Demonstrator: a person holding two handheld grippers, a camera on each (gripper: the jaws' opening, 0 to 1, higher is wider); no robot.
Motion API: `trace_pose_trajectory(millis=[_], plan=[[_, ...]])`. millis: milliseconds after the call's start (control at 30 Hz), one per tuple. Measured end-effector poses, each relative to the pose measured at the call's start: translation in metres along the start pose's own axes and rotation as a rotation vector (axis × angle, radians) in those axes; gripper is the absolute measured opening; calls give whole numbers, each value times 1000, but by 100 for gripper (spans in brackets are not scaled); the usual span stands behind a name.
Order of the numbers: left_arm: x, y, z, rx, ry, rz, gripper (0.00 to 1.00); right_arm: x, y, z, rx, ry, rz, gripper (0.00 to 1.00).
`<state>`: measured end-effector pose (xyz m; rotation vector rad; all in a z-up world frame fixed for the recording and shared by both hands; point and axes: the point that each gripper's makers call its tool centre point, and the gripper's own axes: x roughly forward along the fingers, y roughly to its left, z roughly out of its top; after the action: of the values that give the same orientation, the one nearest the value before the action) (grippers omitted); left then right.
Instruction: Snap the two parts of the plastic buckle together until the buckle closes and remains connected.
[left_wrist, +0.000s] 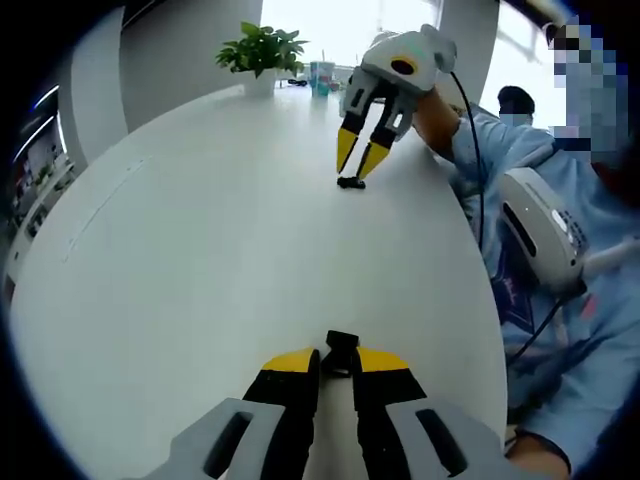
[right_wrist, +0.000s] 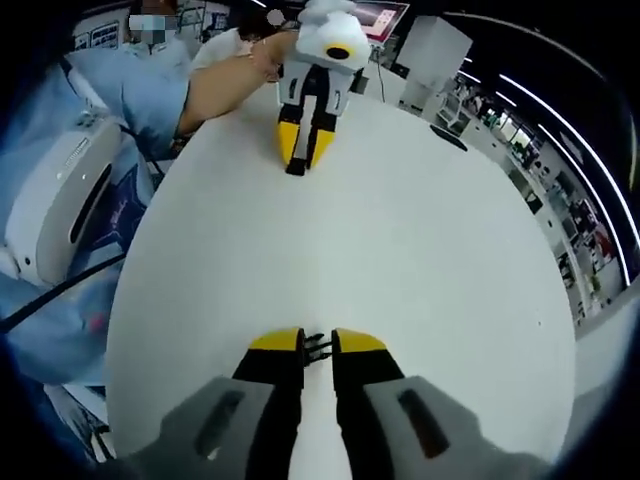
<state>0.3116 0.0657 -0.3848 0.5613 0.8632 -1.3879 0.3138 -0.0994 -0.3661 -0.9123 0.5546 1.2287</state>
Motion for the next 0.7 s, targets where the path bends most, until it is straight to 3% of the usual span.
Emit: trace_pose_trajectory(millis=[300, 700], plan=[[-1, 2, 0, 3, 2, 2, 12, 4, 2, -6, -57, 48, -8, 16], [-1, 3, 0, 3, 2, 3, 12, -6, 0, -23, -37, 75, -37, 17]])
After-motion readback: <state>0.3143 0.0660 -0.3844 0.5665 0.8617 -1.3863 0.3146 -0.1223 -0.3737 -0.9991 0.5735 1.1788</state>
